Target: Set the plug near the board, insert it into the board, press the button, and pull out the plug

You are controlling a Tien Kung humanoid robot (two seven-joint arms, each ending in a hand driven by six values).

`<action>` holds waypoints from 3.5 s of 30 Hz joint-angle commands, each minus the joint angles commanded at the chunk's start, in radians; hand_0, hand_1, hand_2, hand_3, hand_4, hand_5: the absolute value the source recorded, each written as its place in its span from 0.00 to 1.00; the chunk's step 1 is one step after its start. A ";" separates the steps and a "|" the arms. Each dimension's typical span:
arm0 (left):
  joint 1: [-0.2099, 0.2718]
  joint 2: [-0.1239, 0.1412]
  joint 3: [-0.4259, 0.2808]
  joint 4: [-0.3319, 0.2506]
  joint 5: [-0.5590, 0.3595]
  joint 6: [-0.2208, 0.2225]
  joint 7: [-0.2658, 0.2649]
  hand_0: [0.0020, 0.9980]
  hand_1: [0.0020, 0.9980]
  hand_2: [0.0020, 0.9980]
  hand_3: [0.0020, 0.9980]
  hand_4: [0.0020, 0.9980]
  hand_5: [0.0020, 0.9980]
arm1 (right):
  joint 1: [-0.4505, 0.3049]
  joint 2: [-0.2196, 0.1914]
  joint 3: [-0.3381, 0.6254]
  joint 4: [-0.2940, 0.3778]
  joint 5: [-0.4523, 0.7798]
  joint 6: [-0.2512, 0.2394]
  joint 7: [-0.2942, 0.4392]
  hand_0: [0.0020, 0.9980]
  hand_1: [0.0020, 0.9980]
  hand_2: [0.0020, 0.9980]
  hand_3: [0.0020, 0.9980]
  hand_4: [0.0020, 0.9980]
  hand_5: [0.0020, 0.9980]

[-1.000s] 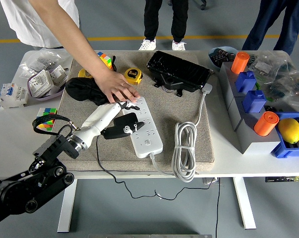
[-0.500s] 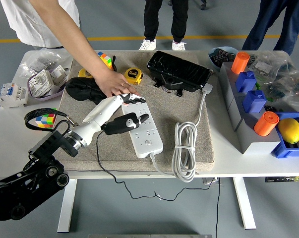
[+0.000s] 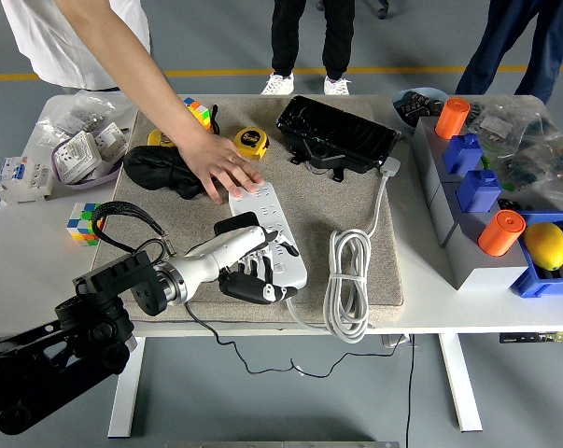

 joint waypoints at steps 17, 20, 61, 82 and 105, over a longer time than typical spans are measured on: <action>-0.043 -0.020 0.055 0.033 -0.010 -0.077 0.093 0.05 0.12 0.19 0.97 0.76 0.00 | 0.000 -0.009 -0.010 0.001 0.003 0.001 0.001 0.61 0.61 0.57 0.54 0.66 0.17; -0.050 -0.029 0.061 0.057 -0.005 -0.081 0.097 0.05 0.12 0.19 0.96 0.75 0.00 | -0.002 -0.010 -0.012 0.002 0.003 0.001 0.001 0.61 0.61 0.57 0.54 0.66 0.17; -0.043 -0.026 0.053 0.107 0.008 -0.109 0.116 0.05 0.12 0.18 0.92 0.77 0.00 | -0.004 -0.002 0.005 0.001 -0.001 0.001 0.001 0.61 0.61 0.57 0.54 0.67 0.17; -0.043 -0.031 0.063 0.124 -0.003 -0.111 0.112 0.05 0.12 0.18 0.91 0.78 0.00 | -0.005 -0.001 0.006 0.001 -0.001 0.002 0.001 0.61 0.61 0.57 0.54 0.67 0.17; -0.035 -0.024 -0.002 0.108 -0.009 -0.037 0.009 0.06 0.12 0.20 0.89 0.59 0.00 | -0.008 0.002 0.010 0.001 -0.001 0.003 0.001 0.61 0.61 0.57 0.54 0.67 0.17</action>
